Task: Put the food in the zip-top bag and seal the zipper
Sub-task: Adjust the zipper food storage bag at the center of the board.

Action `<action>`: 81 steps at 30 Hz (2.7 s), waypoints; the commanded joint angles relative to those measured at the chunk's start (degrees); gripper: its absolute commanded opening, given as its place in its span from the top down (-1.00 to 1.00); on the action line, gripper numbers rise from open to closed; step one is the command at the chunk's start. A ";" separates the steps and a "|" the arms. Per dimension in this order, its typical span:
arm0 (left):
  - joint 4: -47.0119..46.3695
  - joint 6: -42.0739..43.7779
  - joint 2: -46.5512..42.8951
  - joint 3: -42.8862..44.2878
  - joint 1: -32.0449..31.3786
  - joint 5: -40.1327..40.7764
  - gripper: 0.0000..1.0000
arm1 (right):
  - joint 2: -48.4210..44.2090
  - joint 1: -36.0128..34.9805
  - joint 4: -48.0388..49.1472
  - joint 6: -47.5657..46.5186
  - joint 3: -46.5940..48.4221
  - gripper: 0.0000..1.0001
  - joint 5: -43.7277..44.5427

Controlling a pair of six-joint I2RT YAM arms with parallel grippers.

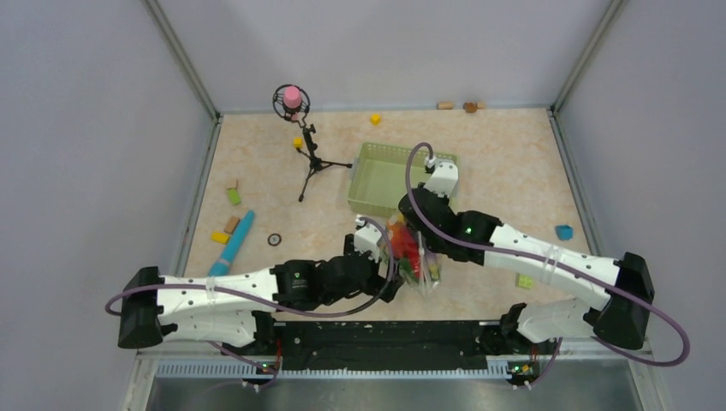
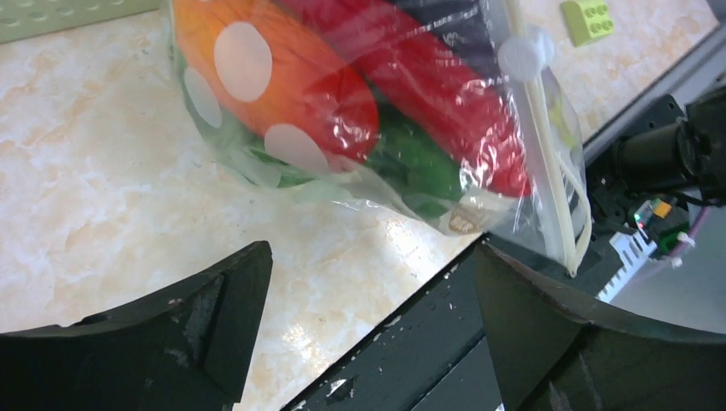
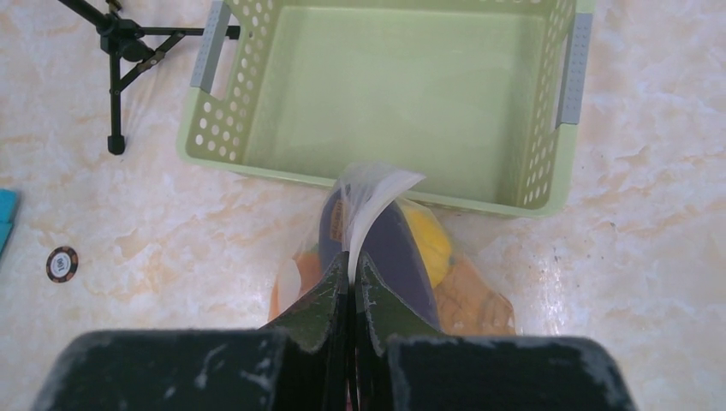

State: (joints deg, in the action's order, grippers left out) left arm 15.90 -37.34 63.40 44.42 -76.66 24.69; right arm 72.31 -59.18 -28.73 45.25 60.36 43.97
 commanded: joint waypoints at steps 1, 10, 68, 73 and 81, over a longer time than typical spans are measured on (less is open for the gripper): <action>-11.72 3.48 -6.33 -4.89 -0.42 -4.44 -0.86 | -2.24 2.17 -2.69 2.11 2.24 1.00 2.88; -8.24 1.38 -2.36 3.51 -1.46 -1.66 -0.91 | 4.90 4.76 -8.72 7.84 9.03 1.00 5.62; 13.81 16.07 -2.40 6.42 1.95 -4.31 1.00 | -20.41 10.44 5.75 -94.78 -10.28 -0.50 -71.78; 14.41 16.57 -1.38 7.69 2.34 -5.80 1.00 | -21.58 10.47 3.91 -100.75 -11.67 -0.43 -76.62; 14.60 17.92 -0.85 7.29 3.44 -7.38 1.00 | -20.98 10.52 2.49 -101.68 -13.08 -0.27 -80.57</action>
State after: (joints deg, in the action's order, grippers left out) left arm 30.46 -20.71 61.69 50.59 -73.93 18.59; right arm 51.42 -49.21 -25.56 -54.00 47.64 -31.22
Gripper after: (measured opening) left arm 0.358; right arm 0.667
